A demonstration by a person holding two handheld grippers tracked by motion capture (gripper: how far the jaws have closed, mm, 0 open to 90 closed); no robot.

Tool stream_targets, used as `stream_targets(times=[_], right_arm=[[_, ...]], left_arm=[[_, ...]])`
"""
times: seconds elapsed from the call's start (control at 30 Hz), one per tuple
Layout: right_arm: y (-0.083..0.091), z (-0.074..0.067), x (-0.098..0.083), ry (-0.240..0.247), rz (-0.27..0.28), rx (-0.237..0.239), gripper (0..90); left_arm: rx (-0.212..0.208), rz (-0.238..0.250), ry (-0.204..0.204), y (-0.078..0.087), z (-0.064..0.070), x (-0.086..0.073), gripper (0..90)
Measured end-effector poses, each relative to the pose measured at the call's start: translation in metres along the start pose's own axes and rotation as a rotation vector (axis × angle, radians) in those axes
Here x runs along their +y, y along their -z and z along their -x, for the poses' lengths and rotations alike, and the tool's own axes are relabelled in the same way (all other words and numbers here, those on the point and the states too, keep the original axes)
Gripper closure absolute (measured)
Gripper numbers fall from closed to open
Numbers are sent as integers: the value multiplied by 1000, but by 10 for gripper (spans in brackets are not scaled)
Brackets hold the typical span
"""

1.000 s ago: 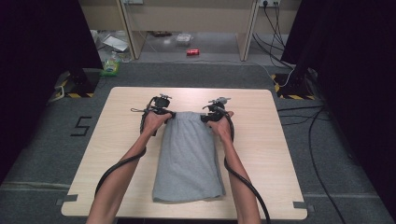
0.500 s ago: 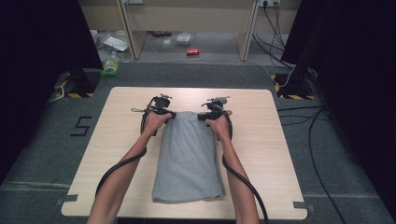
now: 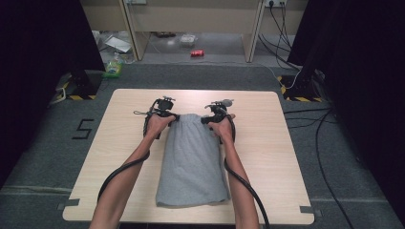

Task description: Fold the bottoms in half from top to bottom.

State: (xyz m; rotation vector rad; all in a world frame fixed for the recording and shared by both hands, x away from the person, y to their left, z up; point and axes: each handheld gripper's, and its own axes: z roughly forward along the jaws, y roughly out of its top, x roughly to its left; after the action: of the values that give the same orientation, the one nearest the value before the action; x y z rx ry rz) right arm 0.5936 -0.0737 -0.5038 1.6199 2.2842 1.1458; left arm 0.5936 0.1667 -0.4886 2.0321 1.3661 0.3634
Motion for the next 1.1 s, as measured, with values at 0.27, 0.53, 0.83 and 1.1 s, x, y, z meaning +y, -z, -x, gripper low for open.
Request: stream_targets(times=[0.27, 0.53, 0.83, 1.1], right_arm=[[0, 1, -3, -41, 24, 58, 792], [9, -1, -2, -21, 52, 60, 823], [27, -8, 7, 27, 97, 55, 829], [42, -18, 12, 85, 115, 23, 829]], left_arm=[[-11, 13, 8, 0, -1, -1, 756], [-32, 48, 0, 9, -1, -2, 808], [-46, 81, -23, 24, 2, 4, 821], [-54, 109, -58, 40, 11, 10, 823]])
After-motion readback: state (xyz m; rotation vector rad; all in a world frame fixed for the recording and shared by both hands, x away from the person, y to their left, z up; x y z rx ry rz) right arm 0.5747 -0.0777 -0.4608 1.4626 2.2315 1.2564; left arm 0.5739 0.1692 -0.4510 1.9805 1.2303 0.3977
